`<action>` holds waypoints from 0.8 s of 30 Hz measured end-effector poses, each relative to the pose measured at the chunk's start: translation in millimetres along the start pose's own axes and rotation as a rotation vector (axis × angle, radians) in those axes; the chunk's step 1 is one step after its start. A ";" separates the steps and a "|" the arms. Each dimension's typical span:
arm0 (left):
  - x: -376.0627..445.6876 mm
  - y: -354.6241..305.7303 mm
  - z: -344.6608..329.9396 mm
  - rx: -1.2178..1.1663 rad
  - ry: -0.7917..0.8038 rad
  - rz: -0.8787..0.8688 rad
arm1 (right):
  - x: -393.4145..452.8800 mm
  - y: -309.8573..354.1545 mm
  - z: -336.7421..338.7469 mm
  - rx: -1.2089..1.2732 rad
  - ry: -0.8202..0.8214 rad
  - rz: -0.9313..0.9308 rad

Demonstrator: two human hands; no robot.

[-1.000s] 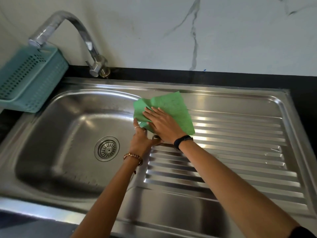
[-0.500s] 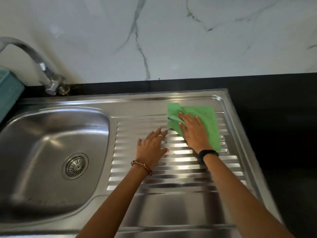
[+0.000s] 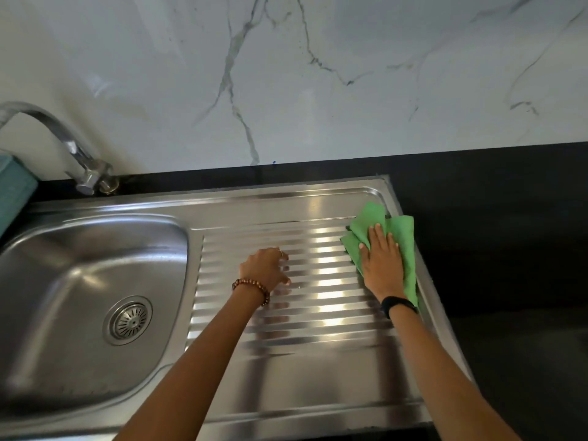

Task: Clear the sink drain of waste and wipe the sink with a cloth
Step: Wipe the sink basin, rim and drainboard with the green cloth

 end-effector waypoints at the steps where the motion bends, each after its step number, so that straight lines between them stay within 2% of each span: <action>1: 0.4 0.9 -0.5 0.001 -0.001 0.003 | -7.0 -1.3 -3.4 -0.046 0.015 0.009; 4: -0.3 1.2 -0.5 0.018 -0.004 -0.014 | -14.4 -2.8 -8.9 -0.129 0.057 0.021; 8: -14.7 19.7 1.6 -0.028 -0.067 -0.118 | 2.1 1.2 0.8 -0.052 0.040 0.014; 10: -27.4 56.6 11.0 -0.046 -0.144 -0.065 | 11.9 5.1 2.4 -0.028 0.054 0.018; 12: -42.0 101.5 14.6 -0.115 -0.170 0.059 | 15.7 6.4 3.4 -0.016 0.058 0.010; 14: -55.6 130.3 12.2 -0.276 -0.163 0.165 | 14.6 9.4 3.0 0.000 0.057 0.029; 16: -61.8 137.3 10.5 -0.402 -0.187 0.179 | 9.7 22.2 -0.6 0.012 0.066 0.084; 24: -59.3 151.0 12.3 -0.352 -0.224 0.242 | -10.8 181.5 -57.3 0.005 0.228 0.399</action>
Point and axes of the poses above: each hand's wrist, its own x-axis towards the middle knuckle, its own z-axis out of the back of the hand, y = z × x, the point moved 9 cm from there along x, towards the middle knuckle, and after that the axes turned 2 degrees about -x, right-handed, at the moved point
